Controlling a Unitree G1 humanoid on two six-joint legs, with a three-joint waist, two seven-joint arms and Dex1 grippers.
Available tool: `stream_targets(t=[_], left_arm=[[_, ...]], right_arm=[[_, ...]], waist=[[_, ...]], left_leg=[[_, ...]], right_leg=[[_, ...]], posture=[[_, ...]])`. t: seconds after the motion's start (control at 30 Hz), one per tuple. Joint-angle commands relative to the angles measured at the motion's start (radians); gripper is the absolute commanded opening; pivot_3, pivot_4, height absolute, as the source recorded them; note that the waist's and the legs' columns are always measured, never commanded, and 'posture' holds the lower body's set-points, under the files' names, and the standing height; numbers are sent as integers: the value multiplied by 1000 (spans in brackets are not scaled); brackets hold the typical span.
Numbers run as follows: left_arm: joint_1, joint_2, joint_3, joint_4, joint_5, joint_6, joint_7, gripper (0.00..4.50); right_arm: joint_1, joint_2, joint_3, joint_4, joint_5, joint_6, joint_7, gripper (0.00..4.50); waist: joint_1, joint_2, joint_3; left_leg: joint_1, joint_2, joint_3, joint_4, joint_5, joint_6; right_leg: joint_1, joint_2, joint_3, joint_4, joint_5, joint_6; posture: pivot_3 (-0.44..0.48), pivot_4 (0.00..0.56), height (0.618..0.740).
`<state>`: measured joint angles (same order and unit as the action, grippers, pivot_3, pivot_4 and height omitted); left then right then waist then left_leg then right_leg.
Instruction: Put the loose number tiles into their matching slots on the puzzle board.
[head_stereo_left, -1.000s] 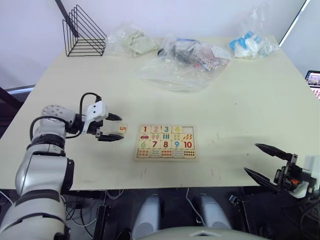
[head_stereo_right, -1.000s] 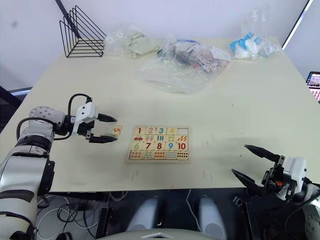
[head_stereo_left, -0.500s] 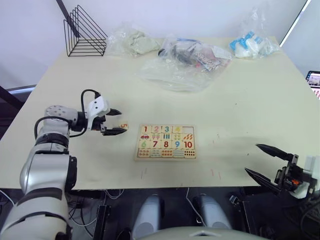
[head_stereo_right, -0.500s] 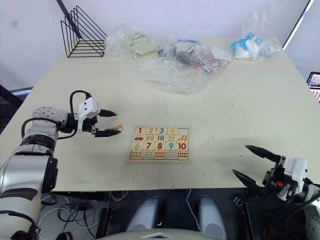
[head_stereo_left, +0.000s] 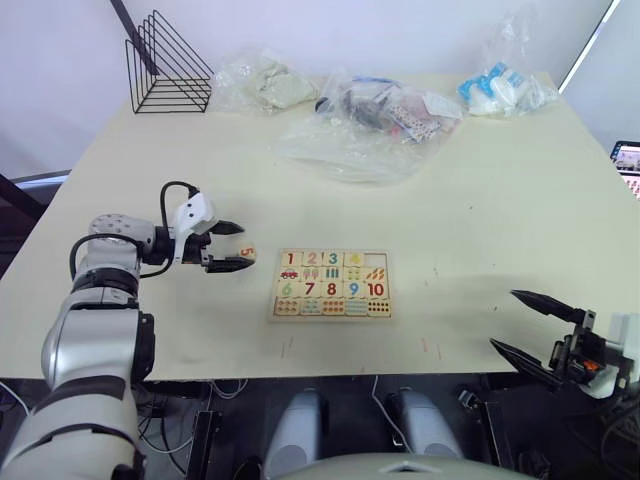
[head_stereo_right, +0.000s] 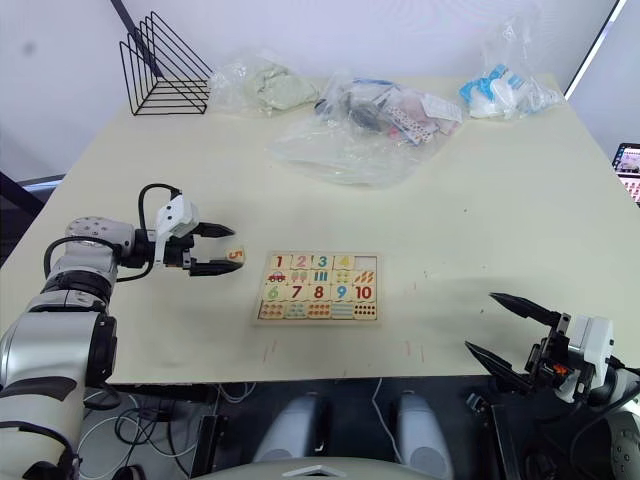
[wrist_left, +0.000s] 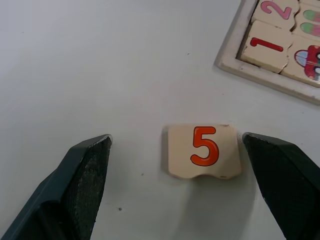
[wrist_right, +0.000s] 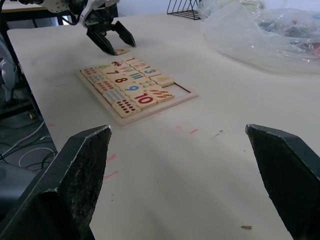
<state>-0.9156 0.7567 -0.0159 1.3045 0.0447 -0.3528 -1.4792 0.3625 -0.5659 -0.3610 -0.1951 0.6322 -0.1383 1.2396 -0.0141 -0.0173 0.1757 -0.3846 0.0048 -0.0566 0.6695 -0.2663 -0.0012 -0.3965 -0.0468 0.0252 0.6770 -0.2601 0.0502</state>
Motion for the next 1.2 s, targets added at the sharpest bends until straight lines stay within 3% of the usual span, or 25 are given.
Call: stream_targets(t=[0.03, 0.07, 0.1, 0.27, 0.63, 0.8, 1.0, 1.2], left_arm=[[24, -3, -11, -2, 19, 17, -31, 4440], [27, -3, -11, -2, 21, 17, -32, 3941], [29, -2, -11, -3, 23, 16, -34, 3753], [38, -1, -6, -7, 19, 22, -46, 1537], [81, 3, 61, -49, -50, 45, -56, 1537], [129, 13, 114, -160, -123, 110, -34, 1537], [321, 23, 177, -560, -217, 358, 117, 1537], [657, 37, 305, -1167, -295, 753, 372, 1537]], right_arm=[[-7, -2, -10, -18, 13, -21, 8, 4500], [-7, -2, -10, -18, 13, -22, 9, 4500], [-8, -2, -10, -18, 12, -22, 9, 4500], [-9, -4, -11, -20, 12, -20, 11, 4500], [-42, -5, 6, -20, 22, -14, 38, 4500], [-66, -11, 15, -13, 25, -7, 58, 4500], [-117, -15, 36, 34, 21, -9, 88, 4500], [-149, -19, 57, 56, 18, 3, 101, 4500]], waist=[[0, 0, 0], [0, 0, 0], [0, 0, 0], [0, 0, 0], [-2, 0, 0], [-3, 0, 0], [-1, 0, 0], [-5, 1, 0]], left_leg=[[0, 0, 0, 0, 0, 0], [0, 0, 0, 0, 0, 0], [0, 0, 0, 0, 0, 0], [0, 0, 0, 0, 0, 0], [1, 0, 0, 0, 0, 0], [0, 0, 0, 0, 0, 0], [0, 1, -2, 0, 0, 0], [1, 4, -4, 0, 0, 0]], right_leg=[[0, 0, 0, 0, 0, 0], [0, 0, 0, 0, 0, 0], [0, 0, 0, 0, 0, 0], [0, 0, 0, 0, 0, 0], [0, 0, 0, 0, 0, 0], [0, 0, 0, 0, 0, 0], [0, 0, 0, 1, 0, 0], [-1, -1, 3, 0, 0, 0]], posture=[[0, 150, 740], [0, 150, 740], [0, 150, 740], [0, 150, 740], [0, 150, 740], [0, 150, 740], [0, 150, 740], [0, 150, 740]])
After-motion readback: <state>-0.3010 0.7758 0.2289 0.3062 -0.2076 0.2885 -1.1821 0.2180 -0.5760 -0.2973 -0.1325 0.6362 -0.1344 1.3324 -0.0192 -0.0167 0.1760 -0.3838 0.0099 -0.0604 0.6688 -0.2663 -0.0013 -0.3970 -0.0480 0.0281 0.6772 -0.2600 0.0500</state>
